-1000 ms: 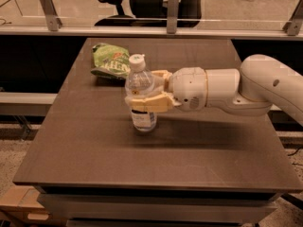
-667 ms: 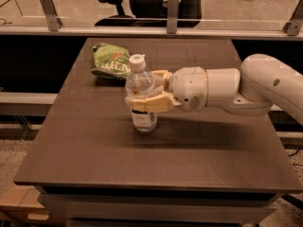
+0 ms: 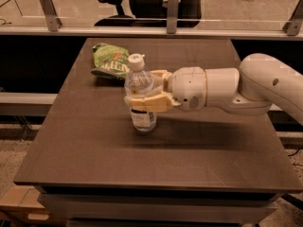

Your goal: Place blue plastic bottle upright

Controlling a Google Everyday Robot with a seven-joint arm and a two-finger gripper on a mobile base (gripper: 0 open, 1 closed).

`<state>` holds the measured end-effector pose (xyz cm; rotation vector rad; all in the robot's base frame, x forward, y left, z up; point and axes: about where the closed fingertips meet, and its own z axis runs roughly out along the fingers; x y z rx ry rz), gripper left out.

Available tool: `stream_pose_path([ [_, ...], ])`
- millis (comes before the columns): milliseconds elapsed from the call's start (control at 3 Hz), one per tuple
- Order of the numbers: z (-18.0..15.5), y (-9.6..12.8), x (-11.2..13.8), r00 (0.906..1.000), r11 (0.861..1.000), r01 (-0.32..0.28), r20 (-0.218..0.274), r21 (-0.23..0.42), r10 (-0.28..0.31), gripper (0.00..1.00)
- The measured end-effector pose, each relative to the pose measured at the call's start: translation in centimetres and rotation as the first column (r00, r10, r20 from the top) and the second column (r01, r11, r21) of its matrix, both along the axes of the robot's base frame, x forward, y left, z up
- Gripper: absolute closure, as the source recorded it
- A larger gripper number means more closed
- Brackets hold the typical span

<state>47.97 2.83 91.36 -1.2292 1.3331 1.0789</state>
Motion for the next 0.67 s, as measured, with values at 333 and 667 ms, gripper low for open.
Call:
stream_pose_path([
  [333, 0.08, 0.23, -0.1, 1.0, 1.0, -0.004, 0.002, -0.001, 0.004, 0.13],
  [667, 0.17, 0.45, -0.2, 1.0, 1.0, -0.009, 0.003, -0.001, 0.009, 0.0],
])
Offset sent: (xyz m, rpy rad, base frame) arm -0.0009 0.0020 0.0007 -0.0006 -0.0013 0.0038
